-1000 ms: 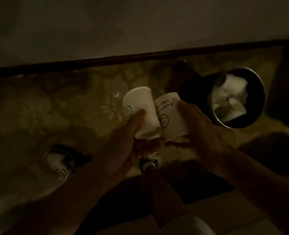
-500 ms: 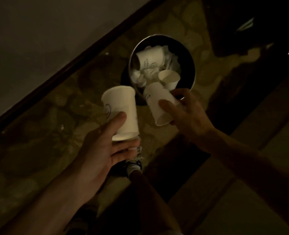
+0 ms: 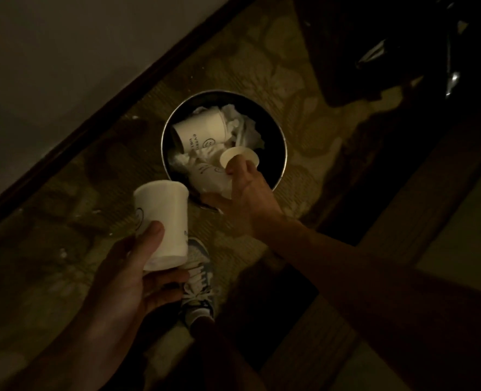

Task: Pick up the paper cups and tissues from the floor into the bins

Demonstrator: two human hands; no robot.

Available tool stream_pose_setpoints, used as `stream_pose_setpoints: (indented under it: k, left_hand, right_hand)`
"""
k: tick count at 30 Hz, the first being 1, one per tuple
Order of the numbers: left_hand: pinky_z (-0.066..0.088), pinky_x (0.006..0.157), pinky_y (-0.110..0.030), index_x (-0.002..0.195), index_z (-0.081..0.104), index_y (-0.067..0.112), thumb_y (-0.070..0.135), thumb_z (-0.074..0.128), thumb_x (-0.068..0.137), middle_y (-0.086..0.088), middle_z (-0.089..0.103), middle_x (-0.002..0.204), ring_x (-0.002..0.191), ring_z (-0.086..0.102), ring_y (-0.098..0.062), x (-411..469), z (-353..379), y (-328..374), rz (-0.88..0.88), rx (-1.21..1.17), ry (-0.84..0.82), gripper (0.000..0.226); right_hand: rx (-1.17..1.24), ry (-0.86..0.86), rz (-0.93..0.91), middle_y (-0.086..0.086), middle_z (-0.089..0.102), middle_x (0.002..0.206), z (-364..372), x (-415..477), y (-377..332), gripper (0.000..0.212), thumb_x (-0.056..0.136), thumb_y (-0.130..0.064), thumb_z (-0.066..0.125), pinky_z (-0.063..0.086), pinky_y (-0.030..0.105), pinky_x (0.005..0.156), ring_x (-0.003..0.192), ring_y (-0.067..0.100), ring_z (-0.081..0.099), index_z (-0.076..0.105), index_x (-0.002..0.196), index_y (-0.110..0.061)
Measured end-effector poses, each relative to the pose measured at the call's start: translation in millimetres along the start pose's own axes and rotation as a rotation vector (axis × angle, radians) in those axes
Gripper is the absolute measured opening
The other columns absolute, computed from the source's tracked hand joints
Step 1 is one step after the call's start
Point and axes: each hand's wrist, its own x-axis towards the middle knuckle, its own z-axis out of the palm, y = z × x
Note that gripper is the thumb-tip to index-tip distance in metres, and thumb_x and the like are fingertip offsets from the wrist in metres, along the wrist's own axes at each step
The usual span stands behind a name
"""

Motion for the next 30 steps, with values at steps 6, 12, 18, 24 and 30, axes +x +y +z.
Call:
stream_pose_setpoints:
  k: [6, 12, 18, 24, 30]
  left_hand:
    - [0.052, 0.044, -0.025, 0.128, 0.055, 0.021, 0.064, 0.073, 0.040, -0.009, 0.075, 0.087, 0.064, 0.073, -0.018, 10.1, 9.9, 11.4, 0.105, 0.001, 0.111, 0.099]
    - [0.055, 0.056, -0.021, 0.113, 0.061, 0.044, 0.057, 0.070, 0.064, 0.003, 0.067, 0.110, 0.081, 0.073, -0.010, 20.3, 39.6, 40.6, 0.331, 0.146, 0.054, 0.052]
    - [0.060, 0.074, -0.032, 0.125, 0.056, 0.041, 0.044, 0.074, 0.077, 0.006, 0.053, 0.133, 0.107, 0.063, -0.014, 56.7, 86.4, 93.6, 0.581, 0.503, 0.015, 0.052]
    - [0.047, 0.062, -0.018, 0.123, 0.052, 0.024, 0.044, 0.078, 0.078, -0.003, 0.057, 0.128, 0.105, 0.057, -0.018, 101.6, 116.0, 117.6, 0.712, 0.904, 0.097, 0.056]
    - [0.047, 0.075, -0.039, 0.123, 0.052, 0.018, 0.048, 0.075, 0.078, -0.005, 0.059, 0.126, 0.110, 0.056, -0.024, 129.0, 120.4, 104.0, 0.773, 1.156, 0.137, 0.059]
  right_hand:
    - [0.036, -0.038, -0.069, 0.007, 0.045, 0.131, 6.7, 8.0, -4.7, 0.052, 0.091, -0.051, 0.056, 0.041, 0.041, 0.101, 0.123, 0.026, 0.038, 0.052, 0.129, -0.016]
    - [0.607, -0.054, 0.035, -0.004, 0.067, 0.104, -33.5, 7.4, 2.3, 0.045, 0.097, -0.057, 0.038, 0.057, 0.042, 0.083, 0.095, 0.011, 0.065, 0.061, 0.113, -0.022]
    - [0.483, 0.030, -0.014, -0.011, 0.064, 0.086, -65.4, 24.3, 22.0, 0.017, 0.096, -0.035, 0.057, 0.049, 0.013, 0.059, 0.074, 0.000, 0.061, 0.063, 0.103, -0.020]
    - [0.485, 0.116, 0.183, -0.008, 0.063, 0.086, -64.0, 60.0, 42.5, 0.019, 0.095, -0.028, 0.061, 0.045, 0.014, 0.055, 0.073, 0.003, 0.059, 0.066, 0.108, -0.016]
    - [0.309, 0.109, 0.213, 0.003, 0.066, 0.100, -47.9, 81.1, 55.7, 0.018, 0.093, -0.025, 0.063, 0.053, 0.025, 0.067, 0.086, 0.016, 0.066, 0.061, 0.108, -0.016]
